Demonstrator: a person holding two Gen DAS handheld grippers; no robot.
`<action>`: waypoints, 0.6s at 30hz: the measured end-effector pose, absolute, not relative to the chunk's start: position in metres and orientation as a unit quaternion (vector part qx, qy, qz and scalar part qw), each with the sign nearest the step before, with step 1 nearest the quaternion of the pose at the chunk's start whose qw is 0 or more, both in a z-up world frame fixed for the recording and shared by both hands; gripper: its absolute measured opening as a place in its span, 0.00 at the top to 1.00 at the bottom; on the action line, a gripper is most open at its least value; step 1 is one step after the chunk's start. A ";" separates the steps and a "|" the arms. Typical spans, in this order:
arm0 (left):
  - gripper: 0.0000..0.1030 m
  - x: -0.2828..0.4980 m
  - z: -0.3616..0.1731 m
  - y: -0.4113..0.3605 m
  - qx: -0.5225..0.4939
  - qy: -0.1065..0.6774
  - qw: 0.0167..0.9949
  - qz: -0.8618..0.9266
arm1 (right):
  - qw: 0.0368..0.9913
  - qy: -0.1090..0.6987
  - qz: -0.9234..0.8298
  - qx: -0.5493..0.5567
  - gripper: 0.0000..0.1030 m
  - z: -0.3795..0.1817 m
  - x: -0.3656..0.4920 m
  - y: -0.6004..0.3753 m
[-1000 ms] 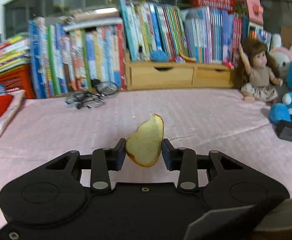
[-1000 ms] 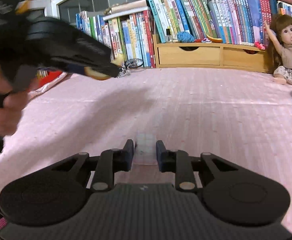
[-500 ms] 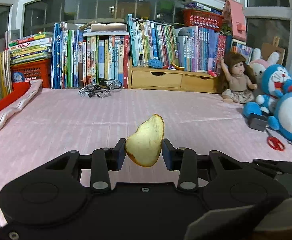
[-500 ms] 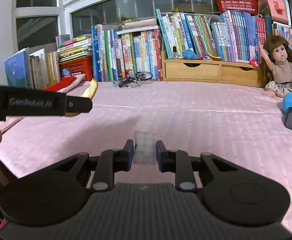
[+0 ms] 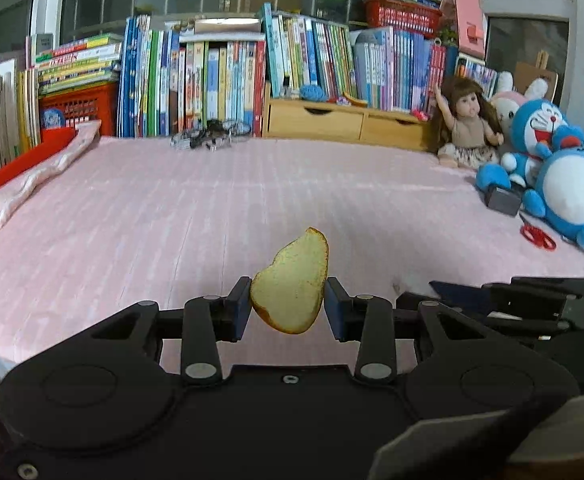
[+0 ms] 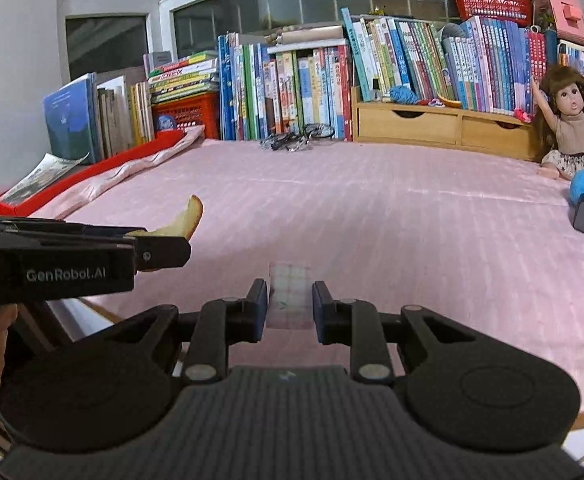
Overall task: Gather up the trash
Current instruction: 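Lower the orange peel into the bin with the left tool while the right drops the white packet in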
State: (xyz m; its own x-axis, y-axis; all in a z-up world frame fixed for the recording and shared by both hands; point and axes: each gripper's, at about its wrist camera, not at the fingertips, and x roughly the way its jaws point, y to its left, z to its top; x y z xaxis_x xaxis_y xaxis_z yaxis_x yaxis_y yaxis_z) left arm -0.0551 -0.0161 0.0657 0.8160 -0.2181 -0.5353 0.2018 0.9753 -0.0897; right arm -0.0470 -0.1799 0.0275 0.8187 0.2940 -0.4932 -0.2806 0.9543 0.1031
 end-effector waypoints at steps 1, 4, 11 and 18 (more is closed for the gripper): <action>0.64 -0.056 0.063 -0.015 -0.015 0.287 0.951 -0.111 | 0.953 0.263 0.151 0.013 0.72 0.027 -0.048 -0.180; 0.64 -0.060 0.055 -0.013 -0.012 0.300 0.948 -0.110 | 0.950 0.269 0.154 0.015 0.72 0.023 -0.053 -0.180; 0.64 -0.068 0.039 -0.010 -0.011 0.326 0.938 -0.114 | 0.944 0.287 0.161 0.015 0.72 0.014 -0.064 -0.179; 0.64 -0.085 0.019 -0.013 -0.003 0.353 0.928 -0.121 | 0.934 0.313 0.170 0.018 0.72 -0.002 -0.084 -0.176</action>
